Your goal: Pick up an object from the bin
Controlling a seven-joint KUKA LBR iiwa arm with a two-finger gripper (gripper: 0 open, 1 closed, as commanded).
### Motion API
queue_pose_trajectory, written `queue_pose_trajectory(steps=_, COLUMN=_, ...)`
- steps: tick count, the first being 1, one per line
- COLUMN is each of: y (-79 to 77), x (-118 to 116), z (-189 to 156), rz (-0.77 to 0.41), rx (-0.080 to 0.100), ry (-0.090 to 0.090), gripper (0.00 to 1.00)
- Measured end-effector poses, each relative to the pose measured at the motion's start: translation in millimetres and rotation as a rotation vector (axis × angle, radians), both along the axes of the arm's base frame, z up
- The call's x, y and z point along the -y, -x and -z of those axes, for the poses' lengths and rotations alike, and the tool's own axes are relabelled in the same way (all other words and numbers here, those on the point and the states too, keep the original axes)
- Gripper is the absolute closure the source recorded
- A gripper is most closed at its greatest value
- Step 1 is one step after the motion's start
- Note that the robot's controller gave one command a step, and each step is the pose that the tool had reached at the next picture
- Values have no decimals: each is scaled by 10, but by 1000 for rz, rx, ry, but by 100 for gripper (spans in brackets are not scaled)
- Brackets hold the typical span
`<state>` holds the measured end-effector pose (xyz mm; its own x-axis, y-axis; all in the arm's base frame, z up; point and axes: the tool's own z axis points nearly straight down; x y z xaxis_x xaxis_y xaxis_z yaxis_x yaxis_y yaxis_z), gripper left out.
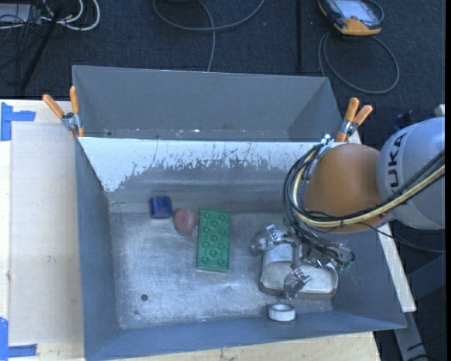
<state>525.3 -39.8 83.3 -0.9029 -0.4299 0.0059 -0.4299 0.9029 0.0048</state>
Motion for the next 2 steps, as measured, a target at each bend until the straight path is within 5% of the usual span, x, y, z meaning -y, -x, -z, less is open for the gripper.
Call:
queue_pose_trajectory(steps=1, y=-15, x=-5, z=-23, rz=-1, rx=5, ry=-1, gripper=100)
queue_pose_trajectory(steps=2, y=-45, x=509, z=-1335, rz=-193, rx=13, ry=-2, gripper=100)
